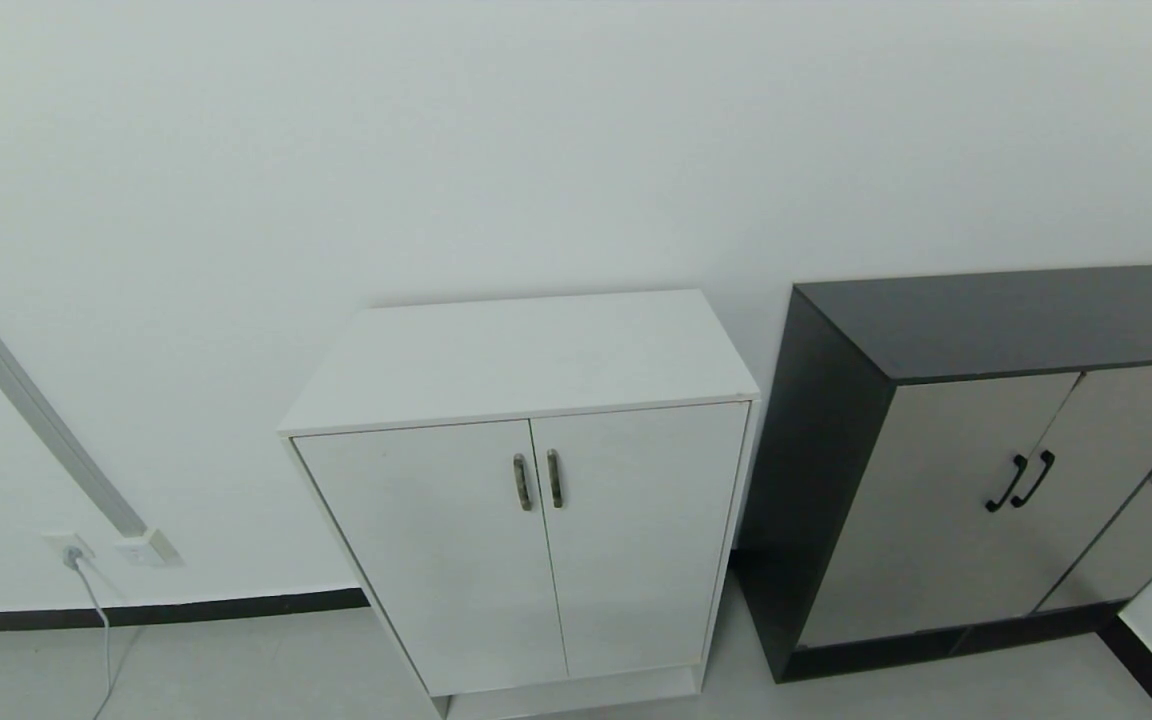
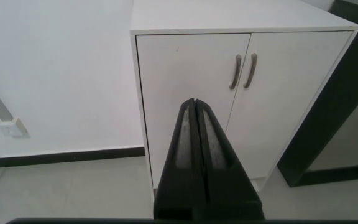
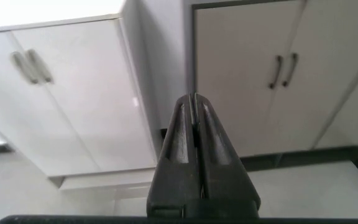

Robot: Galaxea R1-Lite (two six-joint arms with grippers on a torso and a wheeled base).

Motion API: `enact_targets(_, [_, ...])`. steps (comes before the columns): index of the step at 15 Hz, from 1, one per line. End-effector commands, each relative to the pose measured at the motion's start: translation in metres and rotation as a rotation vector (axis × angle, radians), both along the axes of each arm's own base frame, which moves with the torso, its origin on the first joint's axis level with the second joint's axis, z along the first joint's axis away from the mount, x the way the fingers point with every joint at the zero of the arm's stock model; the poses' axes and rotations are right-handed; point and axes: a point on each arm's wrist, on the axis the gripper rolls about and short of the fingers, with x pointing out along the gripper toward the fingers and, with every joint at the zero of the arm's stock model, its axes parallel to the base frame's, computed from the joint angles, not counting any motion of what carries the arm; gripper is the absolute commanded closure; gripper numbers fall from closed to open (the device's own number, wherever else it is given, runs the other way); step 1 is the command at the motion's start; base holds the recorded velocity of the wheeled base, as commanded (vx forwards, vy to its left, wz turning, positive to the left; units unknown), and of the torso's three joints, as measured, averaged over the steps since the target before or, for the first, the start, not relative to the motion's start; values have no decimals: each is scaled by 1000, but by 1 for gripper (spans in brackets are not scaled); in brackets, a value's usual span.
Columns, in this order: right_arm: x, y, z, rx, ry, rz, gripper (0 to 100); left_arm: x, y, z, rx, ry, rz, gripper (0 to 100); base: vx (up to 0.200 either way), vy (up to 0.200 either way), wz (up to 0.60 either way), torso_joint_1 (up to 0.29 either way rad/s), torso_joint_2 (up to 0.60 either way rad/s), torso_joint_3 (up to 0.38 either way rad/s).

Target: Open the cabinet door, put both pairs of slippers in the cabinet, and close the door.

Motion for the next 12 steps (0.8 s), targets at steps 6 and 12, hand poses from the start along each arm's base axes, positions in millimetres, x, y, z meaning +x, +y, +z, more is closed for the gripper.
enact_targets(6, [0, 0, 0, 8, -8, -12, 100, 0, 0, 0, 3, 1, 2, 100, 0, 0, 0, 0, 0, 0])
enact_targets(12, [0, 0, 0, 4, -8, -12, 100, 0, 0, 0, 3, 3, 2, 100, 0, 0, 0, 0, 0, 0])
